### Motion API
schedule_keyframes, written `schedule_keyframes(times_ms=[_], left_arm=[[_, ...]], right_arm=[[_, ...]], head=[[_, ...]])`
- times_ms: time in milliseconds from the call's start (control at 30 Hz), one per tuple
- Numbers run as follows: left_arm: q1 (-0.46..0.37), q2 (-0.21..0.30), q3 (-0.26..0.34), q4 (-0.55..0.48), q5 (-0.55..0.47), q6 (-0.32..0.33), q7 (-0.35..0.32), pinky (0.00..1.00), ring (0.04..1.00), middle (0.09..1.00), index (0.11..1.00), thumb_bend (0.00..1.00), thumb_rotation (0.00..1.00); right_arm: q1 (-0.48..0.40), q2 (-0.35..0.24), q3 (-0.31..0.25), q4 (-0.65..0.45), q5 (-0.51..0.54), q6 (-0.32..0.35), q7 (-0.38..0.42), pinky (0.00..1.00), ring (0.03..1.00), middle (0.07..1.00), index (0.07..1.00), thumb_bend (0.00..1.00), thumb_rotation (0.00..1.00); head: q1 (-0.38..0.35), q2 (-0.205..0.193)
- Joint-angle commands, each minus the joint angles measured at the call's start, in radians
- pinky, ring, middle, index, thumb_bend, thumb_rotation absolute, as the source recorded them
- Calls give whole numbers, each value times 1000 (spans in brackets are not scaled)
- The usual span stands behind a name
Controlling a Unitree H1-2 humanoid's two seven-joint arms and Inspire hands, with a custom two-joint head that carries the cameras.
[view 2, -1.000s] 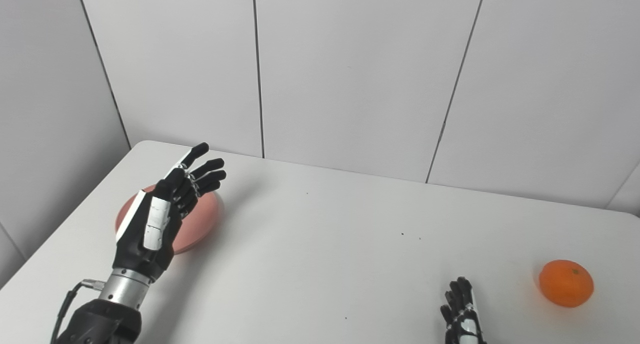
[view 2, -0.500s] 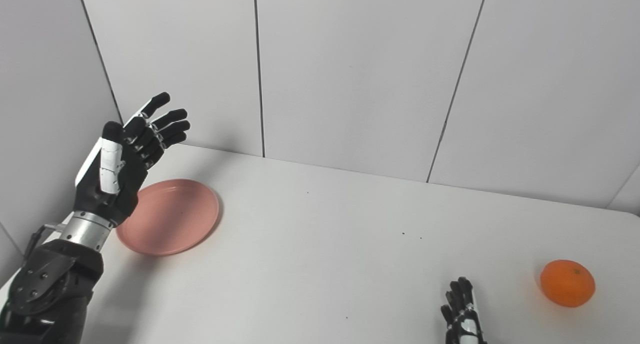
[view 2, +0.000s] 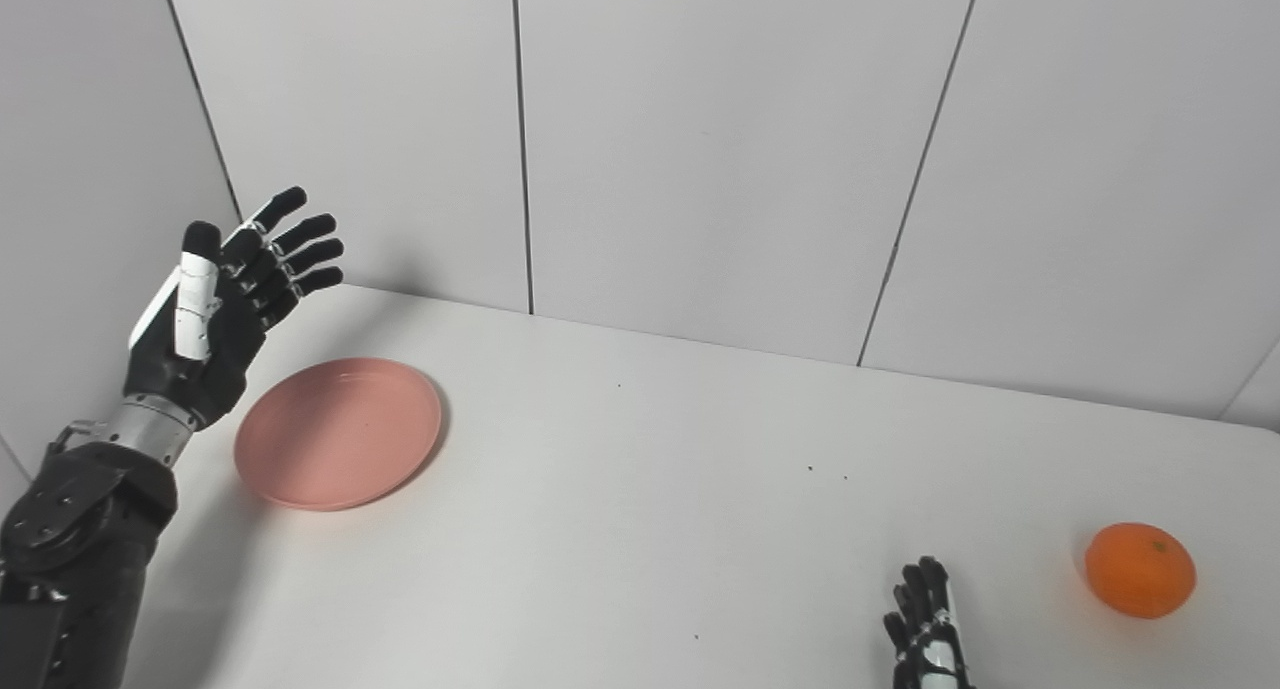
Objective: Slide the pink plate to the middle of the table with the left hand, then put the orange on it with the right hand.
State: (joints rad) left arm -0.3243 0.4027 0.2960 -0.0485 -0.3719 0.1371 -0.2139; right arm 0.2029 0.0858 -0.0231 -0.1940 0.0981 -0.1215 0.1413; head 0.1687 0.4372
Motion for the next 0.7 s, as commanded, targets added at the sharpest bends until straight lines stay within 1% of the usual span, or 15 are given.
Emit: schedule_keyframes(times_ms=[0,33,100,133,233,300,367,500,667], left_arm=[[-49,45,14,21,8,-81,-22,771,841,862,899,1000,956],[-54,47,20,51,3,-94,-25,768,842,863,902,1000,956],[-61,52,28,93,3,-110,-22,716,822,848,893,1000,941],[-63,55,31,108,7,-114,-20,749,830,850,899,1000,951],[-69,60,39,145,15,-131,-10,778,839,860,913,1000,955],[-73,65,44,168,15,-138,-8,821,853,874,927,1000,962],[-76,67,48,186,12,-144,-10,832,854,871,929,1000,963],[-92,77,62,270,-9,-195,-38,863,858,862,916,1000,946],[-118,103,77,388,-17,-278,-72,812,829,849,910,1000,940]], right_arm=[[59,-30,10,30,10,0,6,1000,1000,980,990,734,1000],[59,-31,10,30,9,1,7,1000,1000,981,991,735,1000],[61,-32,11,29,8,3,7,1000,1000,980,986,746,1000],[62,-33,11,28,7,3,7,1000,1000,981,986,745,1000],[64,-35,12,25,6,2,8,1000,1000,981,987,743,1000],[64,-36,12,23,9,3,8,1000,1000,983,991,739,1000],[64,-36,13,23,11,2,9,1000,1000,982,991,731,1000],[66,-35,14,20,6,1,6,1000,997,979,989,743,1000],[67,-35,14,21,8,1,5,1000,991,972,981,750,1000]], head=[[1,1],[1,1],[-1,3],[-1,3],[-1,6],[-1,6],[-1,6],[-4,11],[-4,11]])
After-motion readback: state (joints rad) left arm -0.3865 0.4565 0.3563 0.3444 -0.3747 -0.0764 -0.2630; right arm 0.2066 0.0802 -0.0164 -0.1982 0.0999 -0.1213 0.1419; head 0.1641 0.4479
